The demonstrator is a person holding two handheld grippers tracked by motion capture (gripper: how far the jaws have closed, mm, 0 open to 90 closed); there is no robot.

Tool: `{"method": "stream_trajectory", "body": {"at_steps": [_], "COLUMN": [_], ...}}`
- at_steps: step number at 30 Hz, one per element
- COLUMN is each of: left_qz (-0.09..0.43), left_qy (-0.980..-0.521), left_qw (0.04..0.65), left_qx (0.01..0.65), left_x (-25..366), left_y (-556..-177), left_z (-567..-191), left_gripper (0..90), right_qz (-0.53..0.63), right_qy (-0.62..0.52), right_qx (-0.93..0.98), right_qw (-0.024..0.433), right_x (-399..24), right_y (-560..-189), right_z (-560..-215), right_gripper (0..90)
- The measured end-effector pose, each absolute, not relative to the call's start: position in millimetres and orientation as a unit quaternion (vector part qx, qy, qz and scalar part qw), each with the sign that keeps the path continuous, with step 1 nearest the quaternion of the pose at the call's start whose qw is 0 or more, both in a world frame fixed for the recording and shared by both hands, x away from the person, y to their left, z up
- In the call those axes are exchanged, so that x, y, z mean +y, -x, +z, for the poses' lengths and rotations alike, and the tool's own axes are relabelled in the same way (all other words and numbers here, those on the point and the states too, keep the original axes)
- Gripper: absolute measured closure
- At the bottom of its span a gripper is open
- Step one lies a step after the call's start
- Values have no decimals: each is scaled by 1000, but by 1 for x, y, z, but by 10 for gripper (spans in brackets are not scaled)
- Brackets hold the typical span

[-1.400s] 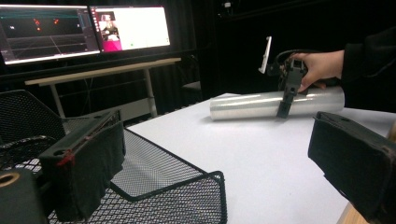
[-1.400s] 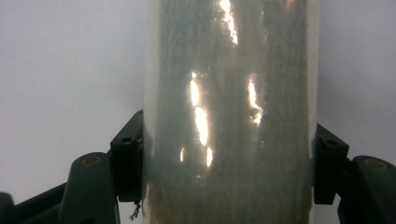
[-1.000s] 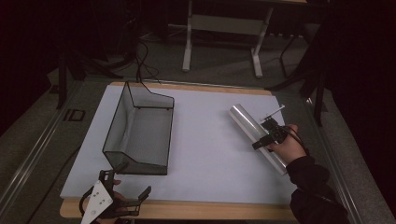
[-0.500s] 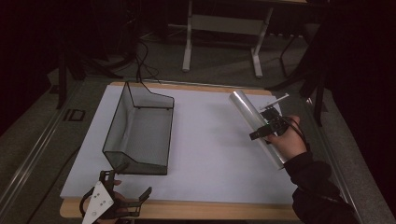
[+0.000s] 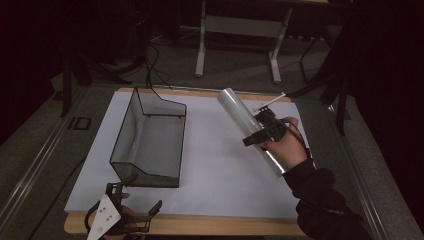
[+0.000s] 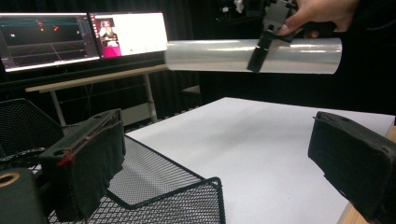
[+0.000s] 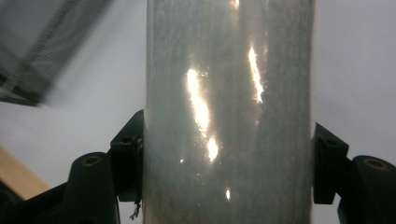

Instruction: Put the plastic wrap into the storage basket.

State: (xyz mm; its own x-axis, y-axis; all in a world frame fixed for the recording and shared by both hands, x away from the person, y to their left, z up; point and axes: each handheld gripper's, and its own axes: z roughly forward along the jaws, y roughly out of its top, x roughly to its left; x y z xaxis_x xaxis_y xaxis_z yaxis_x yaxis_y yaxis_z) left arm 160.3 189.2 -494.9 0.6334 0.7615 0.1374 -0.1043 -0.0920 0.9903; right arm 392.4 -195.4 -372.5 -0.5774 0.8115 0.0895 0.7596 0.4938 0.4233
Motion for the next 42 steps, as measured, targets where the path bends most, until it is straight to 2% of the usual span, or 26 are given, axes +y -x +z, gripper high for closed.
{"method": "stream_trajectory", "body": {"at_steps": [10,16,17,20,21,23,28,30,36,42], "left_qz": [348,345,345,345,345,347,348,350,351,353], "left_qy": [-651,-651,-651,-653,-653,-654,-652,-650,-652,-649], "left_qw": [628,631,631,630,630,629,630,632,629,632], "left_qx": [247,245,244,240,239,237,239,238,236,234], "left_x": [189,189,189,188,187,187,189,189,188,189], "left_y": [-160,-160,-160,-160,-160,-159,-159,-159,-158,-158], "left_z": [-494,-494,-494,-494,-494,-494,-493,-493,-493,-492], "left_gripper": [45,45,45,45,45,45,45,45,45,45], "right_qz": [236,251,255,257,260,269,289,290,290,298], "right_qy": [-441,-410,-410,-409,-412,-420,-461,-475,-509,-525], "right_qx": [865,875,875,875,873,865,838,829,811,797], "right_qw": [45,51,33,32,27,57,46,55,2,19], "right_x": [-129,-94,-81,-66,-59,-40,-20,-6,19,39], "right_y": [-382,-377,-377,-376,-377,-375,-377,-376,-377,-372], "right_z": [-363,-362,-363,-366,-367,-371,-381,-388,-395,-401], "right_gripper": [324,324,324,324,324,324,324,324,324,324]}}
